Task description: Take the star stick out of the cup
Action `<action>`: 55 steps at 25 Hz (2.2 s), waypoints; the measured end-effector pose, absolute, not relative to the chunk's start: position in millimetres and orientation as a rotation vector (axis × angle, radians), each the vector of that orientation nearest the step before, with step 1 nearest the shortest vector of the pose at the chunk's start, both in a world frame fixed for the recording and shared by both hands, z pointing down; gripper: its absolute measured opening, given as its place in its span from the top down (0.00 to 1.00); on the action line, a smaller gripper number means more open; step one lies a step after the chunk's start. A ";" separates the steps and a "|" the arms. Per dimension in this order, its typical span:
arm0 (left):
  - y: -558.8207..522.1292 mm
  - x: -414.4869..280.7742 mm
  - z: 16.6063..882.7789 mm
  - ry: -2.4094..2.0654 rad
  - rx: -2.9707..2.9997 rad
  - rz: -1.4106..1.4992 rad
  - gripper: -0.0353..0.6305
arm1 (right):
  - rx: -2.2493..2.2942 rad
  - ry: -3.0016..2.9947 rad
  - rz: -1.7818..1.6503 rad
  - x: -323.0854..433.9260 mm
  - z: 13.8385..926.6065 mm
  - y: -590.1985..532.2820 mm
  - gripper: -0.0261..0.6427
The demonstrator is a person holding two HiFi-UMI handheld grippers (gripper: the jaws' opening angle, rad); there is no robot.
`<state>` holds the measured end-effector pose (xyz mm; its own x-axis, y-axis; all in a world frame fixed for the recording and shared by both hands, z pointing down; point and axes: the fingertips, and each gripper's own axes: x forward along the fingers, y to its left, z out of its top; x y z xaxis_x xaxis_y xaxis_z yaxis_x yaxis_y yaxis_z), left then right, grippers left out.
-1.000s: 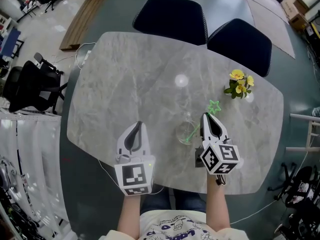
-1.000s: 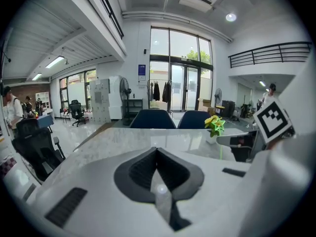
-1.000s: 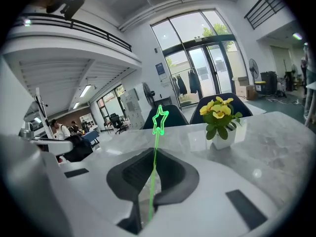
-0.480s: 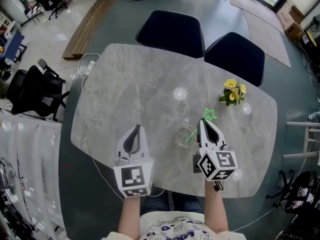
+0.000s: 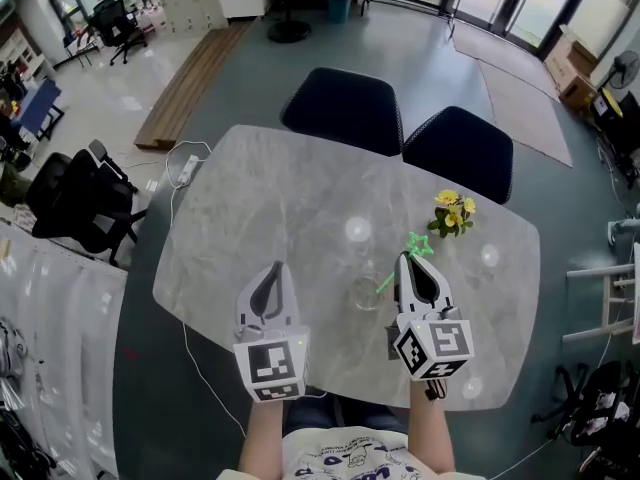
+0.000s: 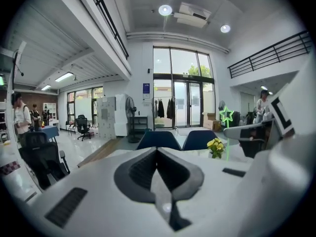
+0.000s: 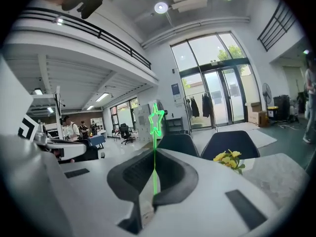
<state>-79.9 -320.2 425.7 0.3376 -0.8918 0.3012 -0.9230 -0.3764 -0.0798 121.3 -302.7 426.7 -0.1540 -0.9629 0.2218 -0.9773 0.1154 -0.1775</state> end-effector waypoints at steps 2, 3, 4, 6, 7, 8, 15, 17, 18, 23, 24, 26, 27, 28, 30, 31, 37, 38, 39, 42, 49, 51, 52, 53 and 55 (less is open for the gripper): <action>-317.9 -80.2 417.4 -1.718 2.499 0.440 0.94 | 2.010 -2.327 0.390 119.3 411.4 -301.4 0.93; -316.1 -80.6 414.0 -1.729 2.507 0.433 0.94 | 2.010 -2.336 0.364 117.8 404.3 -300.3 0.93; -314.1 -81.0 411.3 -1.738 2.514 0.425 0.94 | 2.009 -2.345 0.339 116.1 397.5 -299.0 0.93; -310.1 -82.1 407.1 -1.748 2.525 0.411 0.94 | 2.004 -2.360 0.292 112.1 385.1 -296.6 0.93; -308.5 -83.0 405.1 -1.753 2.528 0.404 0.94 | 2.002 -2.367 0.272 110.2 379.4 -295.6 0.93; -307.2 -84.3 402.9 -1.760 2.530 0.397 0.94 | 2.001 -2.374 0.255 108.5 374.3 -294.9 0.93; -296.3 -89.0 391.3 -1.812 2.538 0.350 0.94 | 1.993 -2.414 0.171 100.2 352.7 -285.5 0.93; -293.0 -90.4 389.8 -1.819 2.538 0.330 0.94 | 1.994 -2.417 0.152 98.8 349.6 -281.4 0.93; -291.6 -91.4 388.7 -1.822 2.538 0.319 0.94 | 1.994 -2.416 0.140 98.2 347.6 -279.4 0.93; -285.6 -95.9 381.6 -1.836 2.543 0.260 0.94 | 2.009 -2.402 0.089 101.9 339.3 -269.6 0.93; -285.1 -95.9 380.0 -1.838 2.541 0.244 0.94 | 2.016 -2.398 0.083 104.4 338.4 -268.3 0.93; -284.3 -94.9 376.7 -1.839 2.544 0.221 0.94 | 2.033 -2.387 0.075 109.6 337.1 -266.0 0.93; -283.6 -94.2 375.5 -1.840 2.550 0.217 0.94 | 2.041 -2.382 0.071 112.2 336.8 -264.9 0.93; -282.8 -93.4 374.7 -1.841 2.558 0.216 0.94 | 2.049 -2.378 0.069 114.6 336.7 -263.8 0.93; -280.4 -92.1 372.5 -1.844 2.568 0.212 0.94 | 2.062 -2.370 0.064 119.0 336.5 -261.4 0.93; -279.1 -91.5 371.1 -1.847 2.569 0.209 0.94 | 2.067 -2.367 0.064 121.2 336.3 -260.2 0.93; -274.4 -88.2 366.6 -1.865 2.587 0.211 0.94 | 2.070 -2.365 0.065 128.4 336.7 -255.9 0.93; -273.8 -88.0 365.9 -1.870 2.589 0.214 0.94 | 2.069 -2.367 0.064 128.4 336.4 -255.2 0.93; -273.3 -87.9 365.4 -1.874 2.590 0.216 0.94 | 2.068 -2.369 0.064 128.3 336.3 -254.5 0.93; -272.7 -88.5 365.2 -1.881 2.593 0.214 0.94 | 2.065 -2.377 0.064 126.9 338.3 -254.2 0.93; -273.7 -88.0 365.4 -1.881 2.595 0.218 0.94 | 2.050 -2.388 0.065 124.6 339.5 -257.1 0.93; -274.5 -86.1 364.7 -1.880 2.594 0.219 0.94 | 2.052 -2.385 0.062 126.9 338.6 -257.9 0.93; -274.6 -84.7 364.8 -1.879 2.594 0.219 0.94 | 2.053 -2.383 0.061 128.6 338.9 -258.1 0.93; -274.5 -83.6 365.5 -1.878 2.594 0.219 0.94 | 2.053 -2.381 0.062 129.9 340.0 -258.0 0.93; -274.7 -83.5 367.2 -1.877 2.594 0.217 0.94 | 2.053 -2.378 0.063 130.5 342.8 -258.3 0.93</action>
<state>-83.5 -274.7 367.2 0.3076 -0.9490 0.0695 -0.9398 -0.3144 -0.1340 130.5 -258.3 342.8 -0.1464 -0.9889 0.0258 -0.9889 0.1456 -0.0306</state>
